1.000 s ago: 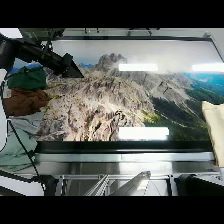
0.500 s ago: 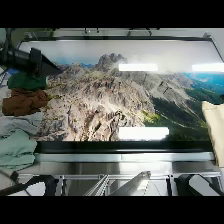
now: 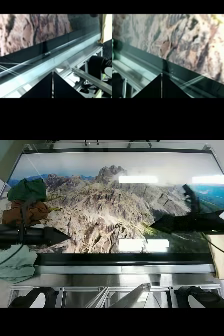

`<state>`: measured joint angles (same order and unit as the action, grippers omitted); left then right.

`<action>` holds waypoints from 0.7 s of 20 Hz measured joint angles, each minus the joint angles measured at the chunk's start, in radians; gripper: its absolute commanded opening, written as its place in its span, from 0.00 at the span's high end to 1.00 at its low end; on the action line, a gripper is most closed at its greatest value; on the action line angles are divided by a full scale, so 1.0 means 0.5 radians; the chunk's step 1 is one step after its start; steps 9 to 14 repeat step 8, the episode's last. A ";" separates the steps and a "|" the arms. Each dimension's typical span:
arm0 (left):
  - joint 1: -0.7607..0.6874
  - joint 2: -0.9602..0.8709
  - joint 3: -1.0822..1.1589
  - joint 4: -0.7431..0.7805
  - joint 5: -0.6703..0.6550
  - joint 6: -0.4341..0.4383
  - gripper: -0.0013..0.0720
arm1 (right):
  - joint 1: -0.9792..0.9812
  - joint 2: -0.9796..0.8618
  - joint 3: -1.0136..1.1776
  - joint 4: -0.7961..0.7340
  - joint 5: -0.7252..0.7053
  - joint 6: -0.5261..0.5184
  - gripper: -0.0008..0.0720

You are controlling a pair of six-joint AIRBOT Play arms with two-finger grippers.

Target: Fold the shirts.

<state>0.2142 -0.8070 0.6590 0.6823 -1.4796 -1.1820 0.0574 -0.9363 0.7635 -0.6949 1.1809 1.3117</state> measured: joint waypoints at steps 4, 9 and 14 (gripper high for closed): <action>0.005 0.141 -0.134 -0.007 0.029 0.014 0.96 | 0.151 -0.037 -0.038 0.027 -0.058 0.000 0.96; 0.005 0.195 -0.169 -0.007 0.050 0.019 0.96 | 0.189 -0.049 -0.048 0.039 -0.073 0.000 0.96; 0.005 0.195 -0.169 -0.007 0.050 0.019 0.96 | 0.189 -0.049 -0.048 0.039 -0.073 0.000 0.96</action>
